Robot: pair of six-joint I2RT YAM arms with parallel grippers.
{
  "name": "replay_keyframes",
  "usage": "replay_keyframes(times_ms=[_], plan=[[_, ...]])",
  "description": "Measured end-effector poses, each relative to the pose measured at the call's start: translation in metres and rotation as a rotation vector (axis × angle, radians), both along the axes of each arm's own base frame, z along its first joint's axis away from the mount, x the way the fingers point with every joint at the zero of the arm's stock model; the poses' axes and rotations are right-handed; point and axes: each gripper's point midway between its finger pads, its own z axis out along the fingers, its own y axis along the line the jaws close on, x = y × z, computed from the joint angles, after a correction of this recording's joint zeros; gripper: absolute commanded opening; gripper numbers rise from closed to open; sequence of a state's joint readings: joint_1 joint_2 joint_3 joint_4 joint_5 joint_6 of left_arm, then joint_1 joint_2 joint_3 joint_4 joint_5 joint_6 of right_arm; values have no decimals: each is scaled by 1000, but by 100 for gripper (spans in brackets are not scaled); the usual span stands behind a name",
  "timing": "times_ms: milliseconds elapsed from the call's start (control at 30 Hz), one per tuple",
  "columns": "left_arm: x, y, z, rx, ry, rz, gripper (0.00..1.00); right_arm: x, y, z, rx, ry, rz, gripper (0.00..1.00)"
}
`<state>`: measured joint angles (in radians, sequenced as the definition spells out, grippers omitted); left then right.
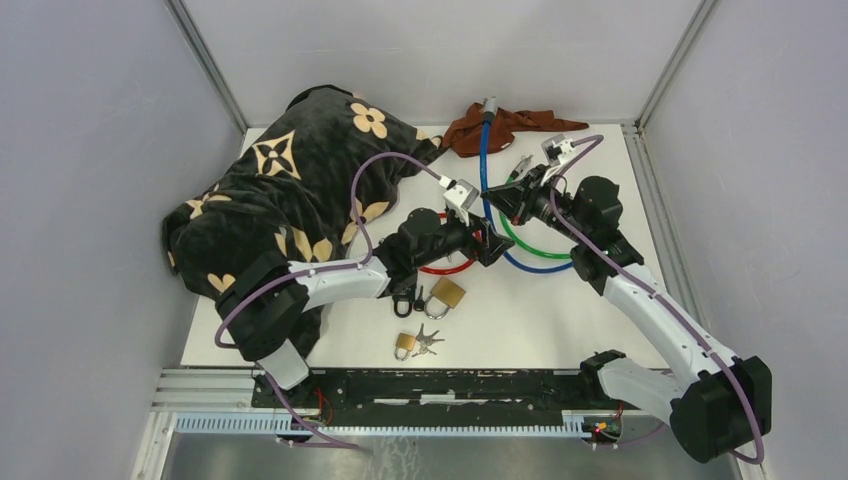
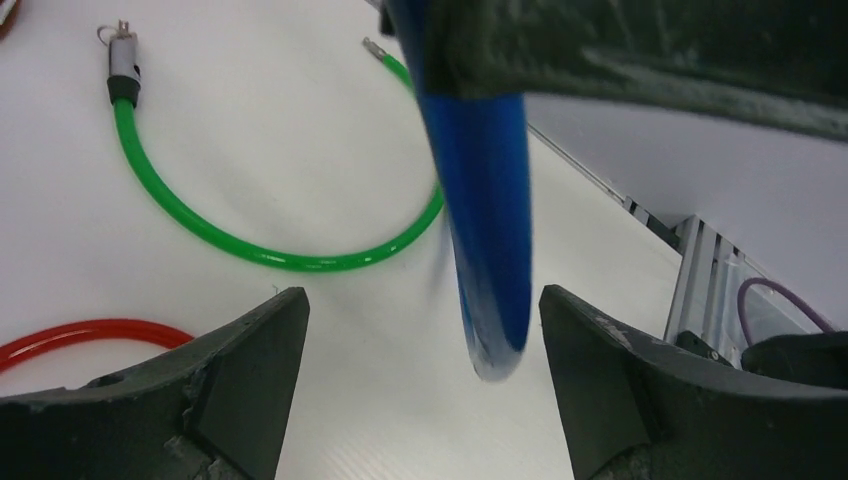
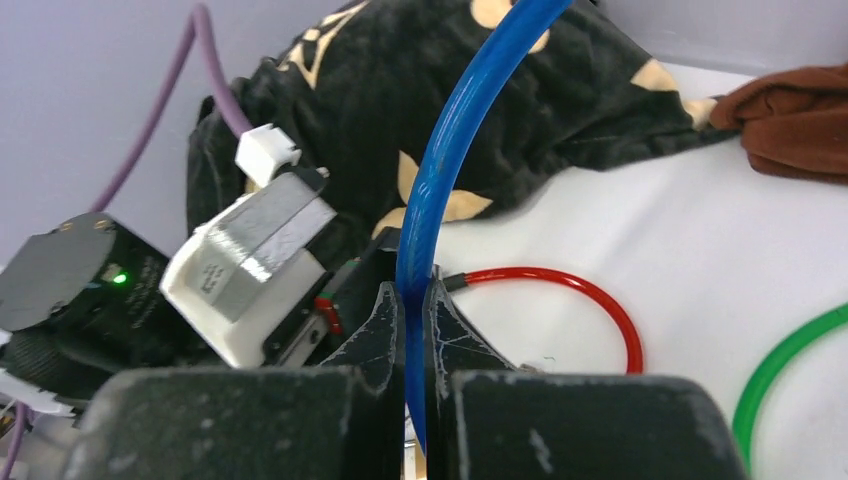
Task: Lock with the key
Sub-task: Lock the lock.
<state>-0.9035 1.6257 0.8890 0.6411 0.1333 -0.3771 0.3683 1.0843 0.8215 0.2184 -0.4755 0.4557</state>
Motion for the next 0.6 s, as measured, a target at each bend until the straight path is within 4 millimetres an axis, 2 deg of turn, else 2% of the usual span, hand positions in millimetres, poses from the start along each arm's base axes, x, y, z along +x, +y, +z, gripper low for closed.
replay_keyframes(times_ms=[133,200,233,300,367,467,533,600], plan=[[13,-8,12,-8,-63,33,27,-7,1,8,30,-24,19,0],[17,-9,18,-9,-108,55,5,-7,1,10,29,-32,16,0],[17,-9,21,-3,-140,54,2,-7,0,11,25,-41,15,4],[17,-10,24,19,-218,42,2,-10,-2,15,13,-72,19,26],[17,-7,27,49,-320,29,2,-16,-4,21,-13,-118,31,37],[18,6,28,128,-481,17,2,-32,-9,37,-58,-240,61,50],[22,14,32,173,-583,8,2,-46,-11,49,-82,-339,94,55],[30,23,40,217,-695,-8,2,-64,-12,52,-112,-421,147,59]])
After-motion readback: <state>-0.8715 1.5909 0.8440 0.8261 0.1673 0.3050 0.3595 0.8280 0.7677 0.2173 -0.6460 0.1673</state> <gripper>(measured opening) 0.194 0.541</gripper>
